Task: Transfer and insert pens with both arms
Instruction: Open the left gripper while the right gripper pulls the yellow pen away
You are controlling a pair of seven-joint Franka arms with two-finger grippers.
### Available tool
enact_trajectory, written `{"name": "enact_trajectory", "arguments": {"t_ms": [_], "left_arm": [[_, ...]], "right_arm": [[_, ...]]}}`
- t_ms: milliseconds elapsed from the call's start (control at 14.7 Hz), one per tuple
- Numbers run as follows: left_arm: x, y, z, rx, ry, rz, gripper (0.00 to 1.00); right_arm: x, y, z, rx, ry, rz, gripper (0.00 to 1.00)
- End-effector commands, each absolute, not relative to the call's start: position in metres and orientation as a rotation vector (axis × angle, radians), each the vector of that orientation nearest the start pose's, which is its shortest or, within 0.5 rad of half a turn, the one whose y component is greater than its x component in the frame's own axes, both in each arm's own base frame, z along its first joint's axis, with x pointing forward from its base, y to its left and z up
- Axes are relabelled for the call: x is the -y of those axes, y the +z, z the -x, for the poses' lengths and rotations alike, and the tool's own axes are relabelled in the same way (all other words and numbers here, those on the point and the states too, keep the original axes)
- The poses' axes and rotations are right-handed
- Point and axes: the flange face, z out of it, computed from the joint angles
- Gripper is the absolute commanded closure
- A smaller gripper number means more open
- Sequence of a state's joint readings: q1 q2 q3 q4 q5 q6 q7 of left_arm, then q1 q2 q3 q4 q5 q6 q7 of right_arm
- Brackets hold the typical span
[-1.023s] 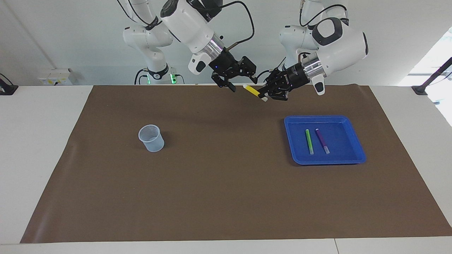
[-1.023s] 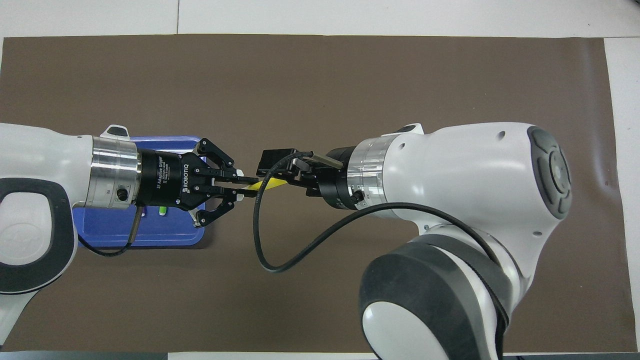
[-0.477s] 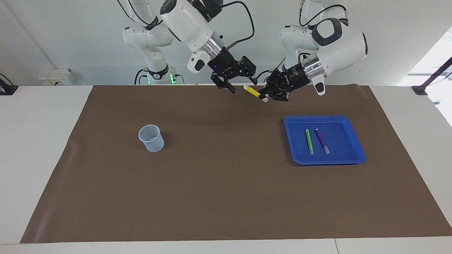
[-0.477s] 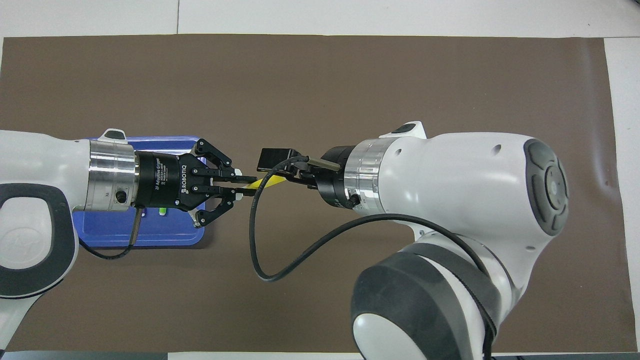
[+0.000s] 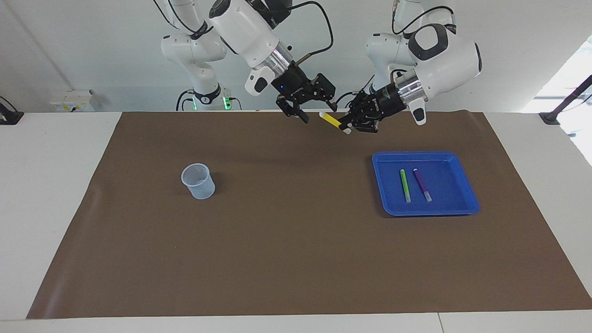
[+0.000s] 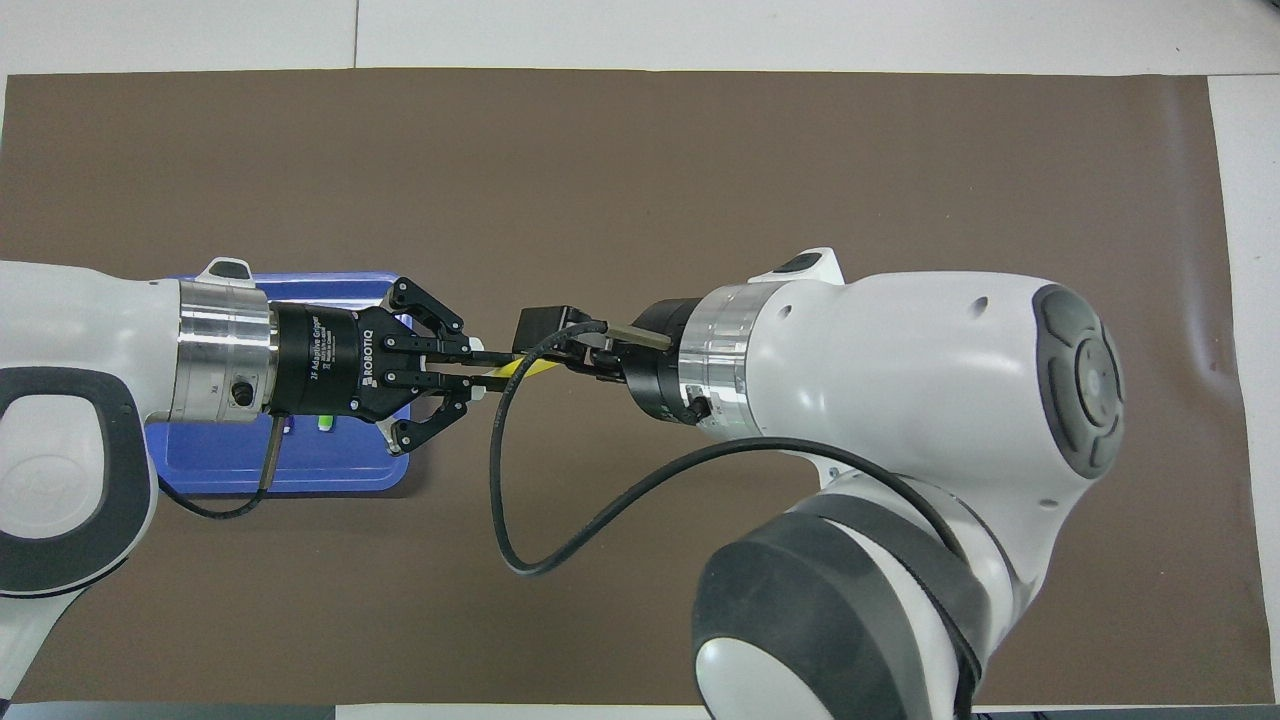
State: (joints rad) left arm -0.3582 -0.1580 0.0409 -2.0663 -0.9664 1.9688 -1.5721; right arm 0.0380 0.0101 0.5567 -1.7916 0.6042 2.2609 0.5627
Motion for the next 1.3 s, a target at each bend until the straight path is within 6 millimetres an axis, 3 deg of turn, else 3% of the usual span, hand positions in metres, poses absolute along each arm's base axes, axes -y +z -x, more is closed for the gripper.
{"name": "enact_trajectory", "arguments": {"t_ms": [0, 136, 750, 818, 1023, 1227], "left_arm": [[0.212, 0.534, -0.473, -1.765, -0.909, -1.620, 1.00], [0.211, 0.534, -0.473, -1.765, -0.912, -1.614, 1.00], [0.211, 0.535, -0.473, -1.761, -0.913, -1.615, 1.00], [0.212, 0.536, -0.473, -1.759, -0.911, -1.615, 0.01], [0.212, 0.536, -0.472, -1.758, -0.921, -1.619, 0.00], [0.205, 0.539, -0.474, -1.752, -0.894, -1.625, 0.00]], "right_arm": [[-0.351, 0.587, -0.491, -0.290, -0.119, 2.425, 0.65], [-0.351, 0.587, -0.491, -0.289, -0.118, 2.426, 1.00], [-0.348, 0.587, -0.495, -0.260, -0.165, 2.471, 1.00], [-0.346, 0.587, -0.496, -0.265, -0.165, 2.472, 1.00], [-0.336, 0.583, -0.502, -0.256, -0.189, 2.515, 1.00], [-0.313, 0.566, -0.508, -0.218, -0.252, 2.656, 1.00]]}}
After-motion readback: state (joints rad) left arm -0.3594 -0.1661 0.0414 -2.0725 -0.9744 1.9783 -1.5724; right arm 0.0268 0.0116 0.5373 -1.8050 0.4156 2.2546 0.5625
